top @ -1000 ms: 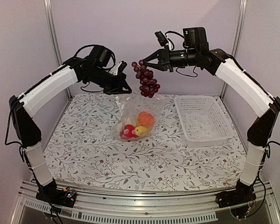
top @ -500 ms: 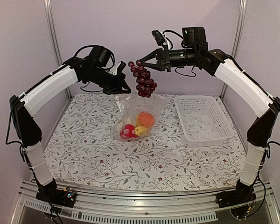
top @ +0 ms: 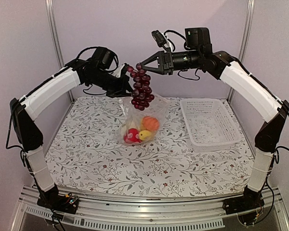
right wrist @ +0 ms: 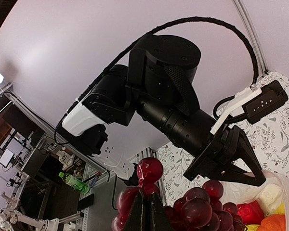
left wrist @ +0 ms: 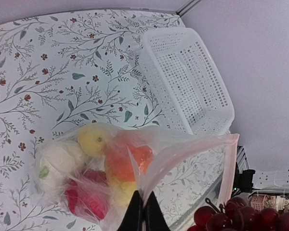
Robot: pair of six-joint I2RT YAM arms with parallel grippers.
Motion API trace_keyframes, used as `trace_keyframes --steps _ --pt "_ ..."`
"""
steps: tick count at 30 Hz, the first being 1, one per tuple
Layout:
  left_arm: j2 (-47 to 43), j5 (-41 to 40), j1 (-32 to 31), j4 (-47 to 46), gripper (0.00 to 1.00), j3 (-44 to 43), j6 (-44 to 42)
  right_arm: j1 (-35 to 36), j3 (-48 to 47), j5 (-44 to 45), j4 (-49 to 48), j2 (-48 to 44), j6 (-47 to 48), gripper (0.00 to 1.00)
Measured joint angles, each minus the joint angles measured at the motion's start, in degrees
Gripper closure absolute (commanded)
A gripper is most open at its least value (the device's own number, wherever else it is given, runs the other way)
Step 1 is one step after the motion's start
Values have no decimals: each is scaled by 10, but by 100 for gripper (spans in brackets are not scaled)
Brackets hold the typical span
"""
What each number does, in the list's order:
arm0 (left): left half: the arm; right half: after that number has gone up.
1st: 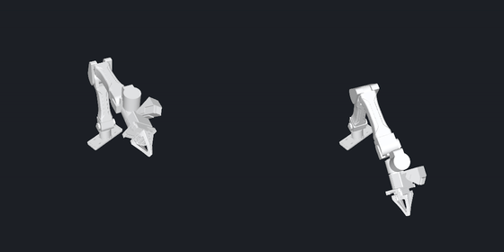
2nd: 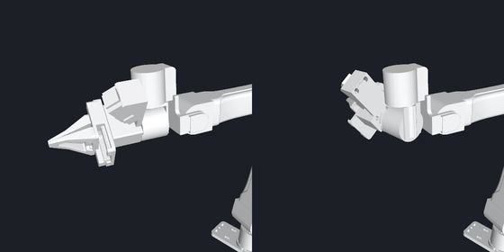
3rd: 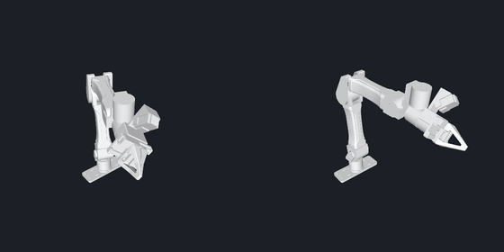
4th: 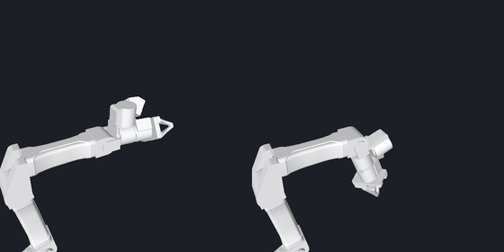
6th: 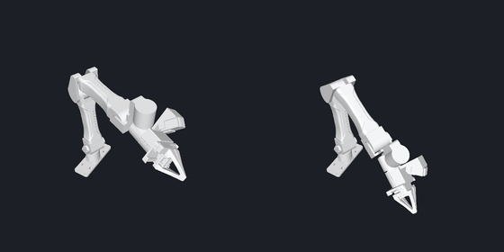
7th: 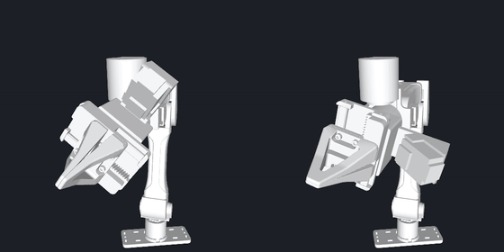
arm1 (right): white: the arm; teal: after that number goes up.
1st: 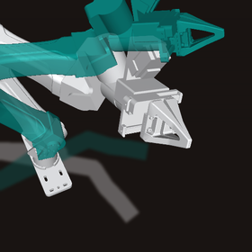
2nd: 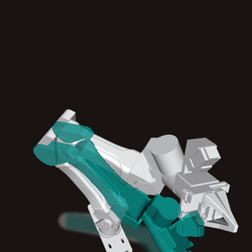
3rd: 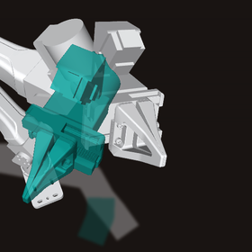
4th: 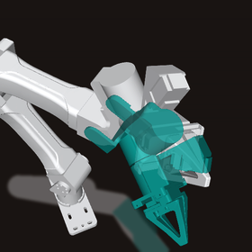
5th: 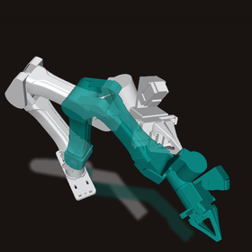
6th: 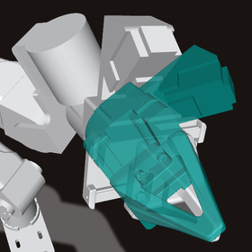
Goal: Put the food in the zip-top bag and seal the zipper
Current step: Place the fake fruit in the zipper food storage bag, then pass from the left arm to the right
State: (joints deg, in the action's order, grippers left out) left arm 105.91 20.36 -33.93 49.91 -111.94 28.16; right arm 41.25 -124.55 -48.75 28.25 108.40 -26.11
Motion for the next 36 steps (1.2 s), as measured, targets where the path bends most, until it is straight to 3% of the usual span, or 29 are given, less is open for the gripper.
trace_keyframes --steps 12,14,16,19,21,28,36 --pt "-2 0 1 0 100 1 0 0 58 54 7 2 10 100" --pt "-5 -1 1 0 100 2 0 0 64 62 13 10 13 93" --pt "-8 -2 1 0 100 4 0 0 65 68 14 21 16 76" --pt "-14 -5 1 0 100 7 0 0 66 79 23 30 16 61" --pt "-20 -6 1 1 100 14 0 0 66 84 30 30 19 55" --pt "-30 -11 2 -1 100 28 0 0 55 103 103 30 67 54" --pt "-31 -13 8 -3 100 30 0 0 58 244 223 7 153 50"
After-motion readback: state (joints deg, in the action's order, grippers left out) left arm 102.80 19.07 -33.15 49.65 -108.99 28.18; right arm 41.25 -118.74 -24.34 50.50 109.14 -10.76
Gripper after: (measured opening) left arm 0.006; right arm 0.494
